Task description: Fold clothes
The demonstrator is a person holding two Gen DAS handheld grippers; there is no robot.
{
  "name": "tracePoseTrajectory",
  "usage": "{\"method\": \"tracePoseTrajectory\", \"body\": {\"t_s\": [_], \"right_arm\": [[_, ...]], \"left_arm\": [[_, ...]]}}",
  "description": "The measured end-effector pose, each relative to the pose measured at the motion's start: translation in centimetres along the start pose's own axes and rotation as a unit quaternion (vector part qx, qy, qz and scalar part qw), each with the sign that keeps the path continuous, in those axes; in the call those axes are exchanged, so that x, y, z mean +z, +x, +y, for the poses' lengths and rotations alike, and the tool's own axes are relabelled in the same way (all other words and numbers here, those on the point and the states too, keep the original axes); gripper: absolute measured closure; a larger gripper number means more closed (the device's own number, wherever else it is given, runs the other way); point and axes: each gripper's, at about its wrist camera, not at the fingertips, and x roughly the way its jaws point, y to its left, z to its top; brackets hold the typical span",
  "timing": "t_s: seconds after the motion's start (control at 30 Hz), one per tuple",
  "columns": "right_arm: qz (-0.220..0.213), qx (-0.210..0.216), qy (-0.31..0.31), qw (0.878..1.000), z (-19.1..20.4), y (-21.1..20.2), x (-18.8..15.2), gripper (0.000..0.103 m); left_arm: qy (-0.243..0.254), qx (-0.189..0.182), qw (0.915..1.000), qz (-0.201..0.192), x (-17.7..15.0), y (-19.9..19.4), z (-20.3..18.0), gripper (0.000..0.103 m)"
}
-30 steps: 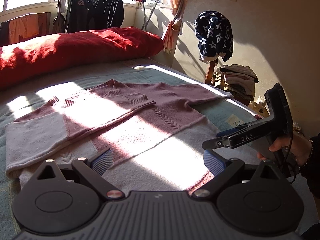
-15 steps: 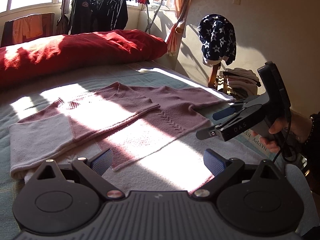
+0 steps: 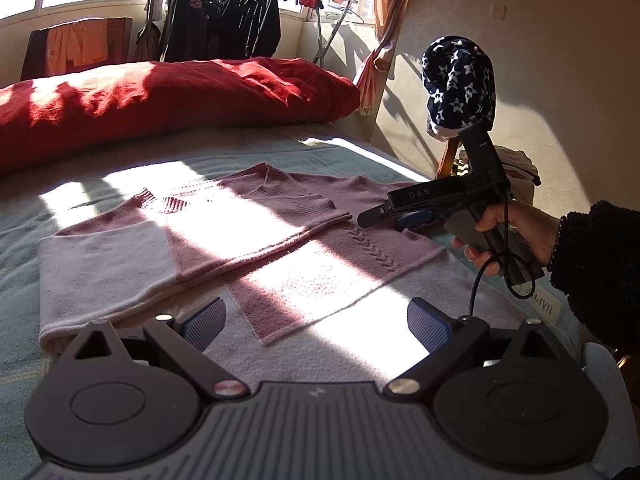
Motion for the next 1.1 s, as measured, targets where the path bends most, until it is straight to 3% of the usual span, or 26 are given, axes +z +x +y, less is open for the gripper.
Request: {"method": "tracePoseTrajectory", "body": {"t_s": [0.2, 0.33, 0.5, 0.67, 0.8, 0.9, 1.1], "right_arm": [[-0.039, -0.002, -0.009, 0.999, 1.6, -1.4, 1.9, 0.000], [-0.003, -0.027, 0.002, 1.000, 0.7, 1.2, 1.4, 0.000], [-0.013, -0.032, -0.021, 0.999, 0.9, 0.7, 0.8, 0.000], [-0.020, 0.010, 0.007, 1.000, 1.8, -0.4, 1.5, 0.000], [0.012, -0.037, -0.006, 0.999, 1.8, 1.2, 0.5, 0.000], [0.023, -0.040, -0.029, 0.998, 2.0, 0.6, -0.3, 0.000], [0.001, 0.001, -0.008, 1.000, 3.4, -1.1, 1.4, 0.000]], "left_arm": [[0.005, 0.001, 1.0000, 0.002, -0.1, 0.0, -0.3, 0.006], [0.007, 0.001, 1.0000, 0.004, -0.1, 0.1, -0.4, 0.006], [0.003, 0.003, 1.0000, 0.000, 0.0, -0.2, -0.2, 0.006], [0.003, 0.002, 1.0000, -0.004, 0.1, -0.4, -0.2, 0.006], [0.005, 0.003, 1.0000, -0.002, 0.1, -0.3, -0.2, 0.006], [0.005, 0.003, 1.0000, -0.002, 0.1, -0.3, -0.2, 0.006], [0.003, 0.003, 1.0000, -0.008, 0.2, -0.7, -0.1, 0.006]]}}
